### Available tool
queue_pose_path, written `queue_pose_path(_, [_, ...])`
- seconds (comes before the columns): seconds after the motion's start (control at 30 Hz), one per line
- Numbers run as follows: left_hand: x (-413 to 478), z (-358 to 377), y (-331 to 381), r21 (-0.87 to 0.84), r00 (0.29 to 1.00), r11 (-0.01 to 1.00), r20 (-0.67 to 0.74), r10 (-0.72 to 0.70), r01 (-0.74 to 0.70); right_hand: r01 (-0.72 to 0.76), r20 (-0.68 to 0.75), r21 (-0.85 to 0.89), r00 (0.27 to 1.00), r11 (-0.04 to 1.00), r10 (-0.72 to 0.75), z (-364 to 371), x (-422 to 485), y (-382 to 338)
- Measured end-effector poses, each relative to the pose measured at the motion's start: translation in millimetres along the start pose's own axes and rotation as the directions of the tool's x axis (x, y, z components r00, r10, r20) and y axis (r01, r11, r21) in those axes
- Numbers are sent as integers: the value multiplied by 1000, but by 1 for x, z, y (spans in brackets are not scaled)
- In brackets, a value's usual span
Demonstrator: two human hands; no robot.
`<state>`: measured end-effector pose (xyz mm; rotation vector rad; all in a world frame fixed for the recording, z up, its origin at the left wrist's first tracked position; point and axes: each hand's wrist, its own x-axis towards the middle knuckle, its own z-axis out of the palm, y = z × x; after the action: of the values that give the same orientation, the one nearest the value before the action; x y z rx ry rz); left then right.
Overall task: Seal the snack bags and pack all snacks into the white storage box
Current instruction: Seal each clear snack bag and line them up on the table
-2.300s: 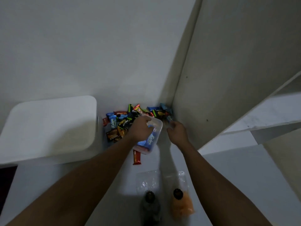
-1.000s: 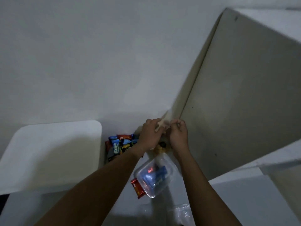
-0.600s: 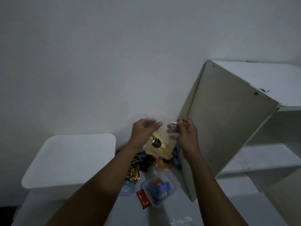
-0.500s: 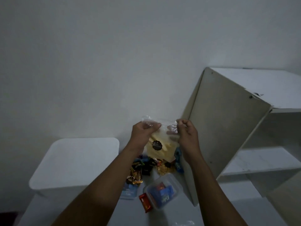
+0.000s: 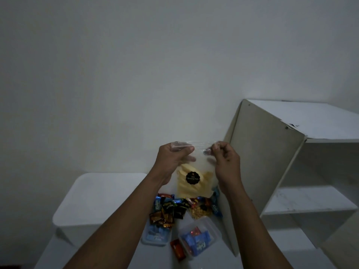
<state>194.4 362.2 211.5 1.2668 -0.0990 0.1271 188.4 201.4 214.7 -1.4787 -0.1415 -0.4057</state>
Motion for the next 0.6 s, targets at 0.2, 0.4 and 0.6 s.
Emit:
queue_pose_path(0.2, [0,1,8,8,999,999,-7,34,-34,-60,39,108,998,992,56,-2,-5,-8])
queue_pose_path(0.4, [1,0,8,-5,999,999,-19,44,-44,-74,42,155,997,985,69,8,-10,-13])
queue_pose_path(0.6, [2,-8,5,-12,999,999,-17,36,-36,-112,81,121,991,986,102,10,-7,-13])
